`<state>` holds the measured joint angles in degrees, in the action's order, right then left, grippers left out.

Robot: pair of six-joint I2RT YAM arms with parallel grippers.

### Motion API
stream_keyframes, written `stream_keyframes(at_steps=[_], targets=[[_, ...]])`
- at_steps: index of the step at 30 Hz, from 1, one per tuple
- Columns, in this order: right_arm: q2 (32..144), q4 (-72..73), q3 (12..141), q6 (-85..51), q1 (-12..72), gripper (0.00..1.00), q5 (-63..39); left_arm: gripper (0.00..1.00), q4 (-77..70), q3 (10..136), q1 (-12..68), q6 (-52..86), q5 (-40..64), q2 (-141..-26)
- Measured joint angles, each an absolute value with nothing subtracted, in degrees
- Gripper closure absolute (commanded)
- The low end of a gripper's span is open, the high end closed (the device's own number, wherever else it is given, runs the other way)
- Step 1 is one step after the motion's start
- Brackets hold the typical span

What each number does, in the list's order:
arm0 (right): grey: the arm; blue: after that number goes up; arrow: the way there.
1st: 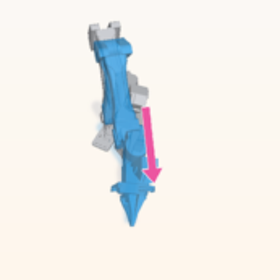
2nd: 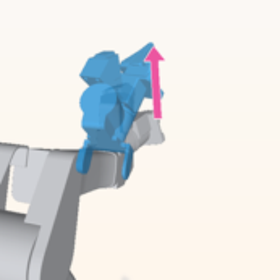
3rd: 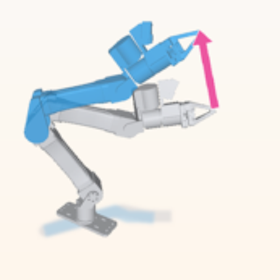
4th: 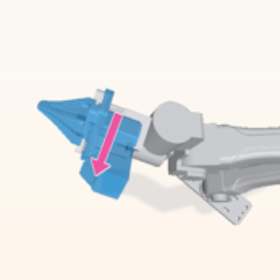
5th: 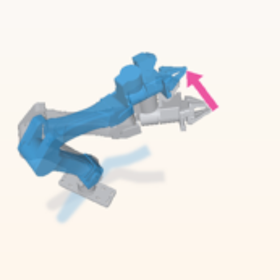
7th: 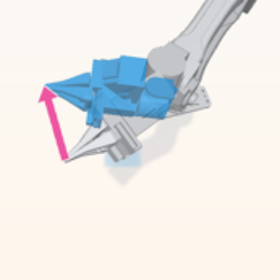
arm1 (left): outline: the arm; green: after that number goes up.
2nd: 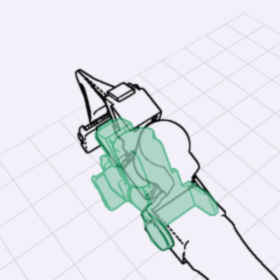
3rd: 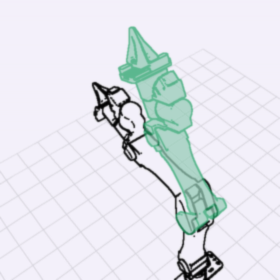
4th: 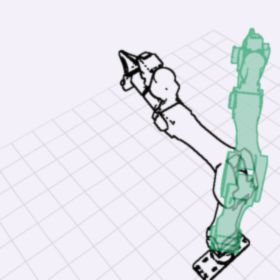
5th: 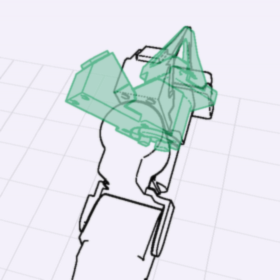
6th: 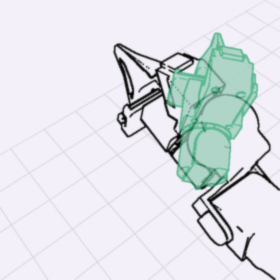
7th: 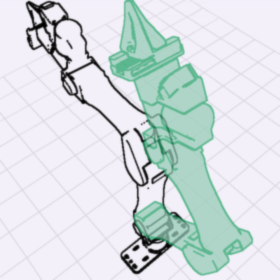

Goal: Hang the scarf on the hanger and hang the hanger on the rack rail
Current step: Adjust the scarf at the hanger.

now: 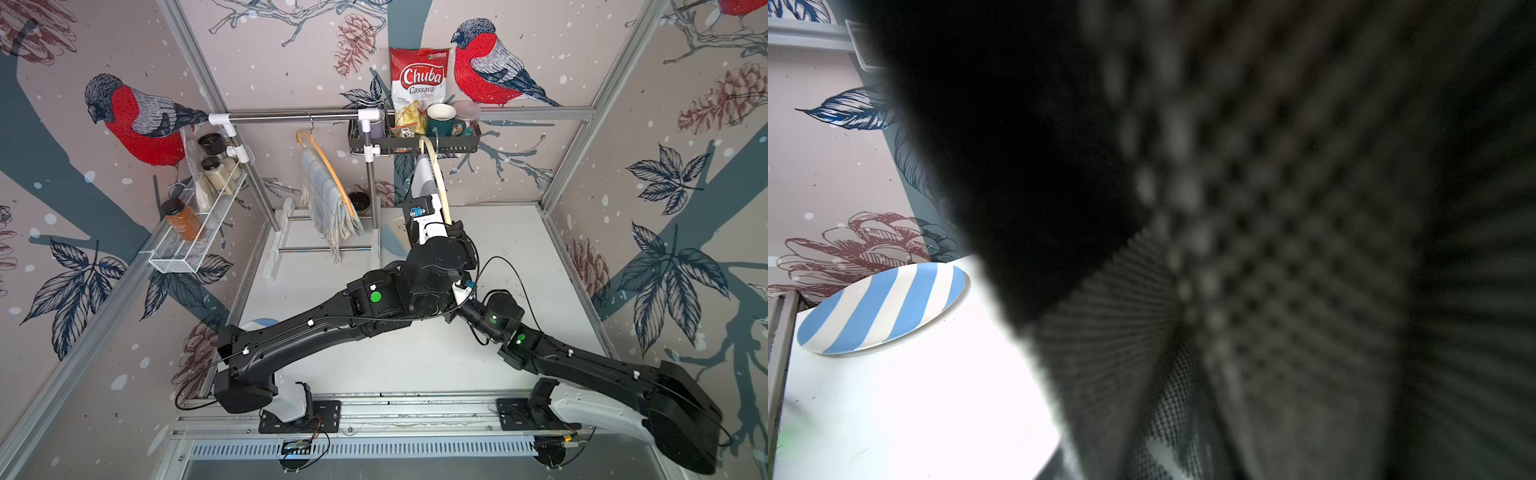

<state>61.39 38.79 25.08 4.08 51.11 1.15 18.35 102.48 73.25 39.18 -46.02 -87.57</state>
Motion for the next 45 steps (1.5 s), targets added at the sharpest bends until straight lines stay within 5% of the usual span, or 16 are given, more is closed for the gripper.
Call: stream_keyframes(at_steps=[4, 23, 25, 28, 30, 34, 45], targets=[[61.89, 39.22, 24.99, 3.07, 51.11, 1.0, 0.6, 1.0, 18.37, 102.67, 72.84, 39.59, -45.89, -87.79], [56.29, 30.02, 20.69, -2.42, 51.86, 1.0, 4.25, 1.0, 19.66, 101.69, 70.48, 41.82, -44.56, -87.48], [55.02, 28.42, 20.73, -3.16, 52.01, 0.83, 4.25, 1.0, 19.94, 101.23, 70.43, 42.0, -44.51, -87.09], [52.58, 25.45, 21.3, -3.31, 52.23, 0.34, 3.64, 1.0, 20.12, 100.18, 70.06, 42.04, -44.03, -86.17], [49.63, 23.14, 21.41, -3.27, 52.73, 0.22, 2.55, 1.0, 20.4, 99.61, 69.93, 42.0, -43.62, -85.25], [41.43, 17.89, 22.06, -3.11, 53.49, 0.14, 2.28, 1.0, 21.23, 94.3, 69.84, 43.16, -42.09, -80.6], [22.0, 3.2, 21.96, -6.42, 59.02, 0.12, 1.37, 1.0, 27.27, 64.97, 72.47, 52.86, -32.23, -57.95]])
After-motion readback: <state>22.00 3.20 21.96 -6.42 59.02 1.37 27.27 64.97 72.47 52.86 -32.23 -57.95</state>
